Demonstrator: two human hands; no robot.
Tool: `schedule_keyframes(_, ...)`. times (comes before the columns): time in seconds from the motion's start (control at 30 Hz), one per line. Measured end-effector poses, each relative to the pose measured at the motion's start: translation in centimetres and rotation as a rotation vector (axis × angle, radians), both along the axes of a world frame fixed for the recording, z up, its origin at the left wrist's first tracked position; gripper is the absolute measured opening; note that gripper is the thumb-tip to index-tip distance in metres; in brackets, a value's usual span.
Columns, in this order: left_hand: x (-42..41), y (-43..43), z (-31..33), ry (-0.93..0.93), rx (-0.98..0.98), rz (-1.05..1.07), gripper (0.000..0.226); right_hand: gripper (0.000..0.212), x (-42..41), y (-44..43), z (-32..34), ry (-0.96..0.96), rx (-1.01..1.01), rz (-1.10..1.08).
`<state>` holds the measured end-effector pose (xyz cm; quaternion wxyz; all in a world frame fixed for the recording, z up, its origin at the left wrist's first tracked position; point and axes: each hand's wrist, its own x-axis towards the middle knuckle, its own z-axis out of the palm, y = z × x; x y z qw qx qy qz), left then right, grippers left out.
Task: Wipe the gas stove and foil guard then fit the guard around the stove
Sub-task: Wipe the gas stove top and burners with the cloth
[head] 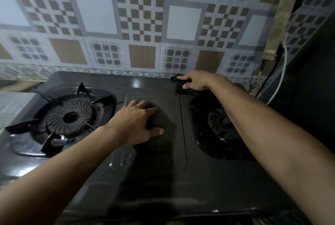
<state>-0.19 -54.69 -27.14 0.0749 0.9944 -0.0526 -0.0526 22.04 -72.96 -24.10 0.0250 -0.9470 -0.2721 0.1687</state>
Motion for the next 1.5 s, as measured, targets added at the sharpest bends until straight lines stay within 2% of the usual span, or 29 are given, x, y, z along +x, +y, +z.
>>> schedule_keyframes(0.17, -1.7, 1.9, 0.8, -0.082, -0.057, 0.029, 0.07, 0.046, -1.8, 2.6, -0.5, -0.093, 0.114, -0.104)
schedule_keyframes(0.37, -4.1, 7.6, 2.2, -0.212, 0.023, 0.079, 0.057, 0.055, -5.7, 5.2, 0.6, -0.151, 0.104, -0.082)
schedule_keyframes(0.43, -4.8, 9.9, 2.2, -0.234, 0.041, 0.108, 0.056, 0.057, -7.7, 6.7, 0.9, -0.134, 0.127, -0.044)
schedule_keyframes(0.53, -6.1, 13.0, 1.8, -0.247, 0.036, 0.149, 0.067, 0.047, -11.1, 9.9, 0.0, -0.142, 0.084, 0.02)
schedule_keyframes(0.63, -7.5, 15.4, 1.0, -0.179, 0.059, 0.165, 0.072, 0.042, -14.6, 12.7, -1.3, -0.173, 0.05, 0.065)
schedule_keyframes(0.73, -8.7, 17.2, 0.1, -0.016, 0.053, 0.209, 0.071, 0.037, -17.9, 13.9, -1.9, -0.149, 0.098, 0.043)
schedule_keyframes(0.83, -9.5, 18.1, -0.2, 0.05, 0.006, 0.196, 0.067, 0.039, -21.2, 14.3, -2.4, -0.161, 0.138, -0.006)
schedule_keyframes(1.07, -9.3, 19.9, 0.1, 0.043, 0.06, 0.07, 0.06, 0.042, -29.8, 13.7, -3.6, -0.213, 0.167, -0.139)
schedule_keyframes(1.27, -9.5, 22.6, 0.1, 0.09, 0.235, 0.002, 0.06, 0.038, -35.7, 13.2, -2.9, -0.162, 0.109, -0.181)
schedule_keyframes(1.37, -9.8, 23.3, -0.4, 0.074, 0.212, -0.037, 0.061, 0.047, -36.1, 11.2, -2.9, -0.271, 0.021, -0.134)
schedule_keyframes(1.5, -9.8, 23.8, -0.2, 0.085, 0.117, -0.017, 0.062, 0.048, -37.8, 12.2, -6.0, -0.361, 0.178, -0.218)
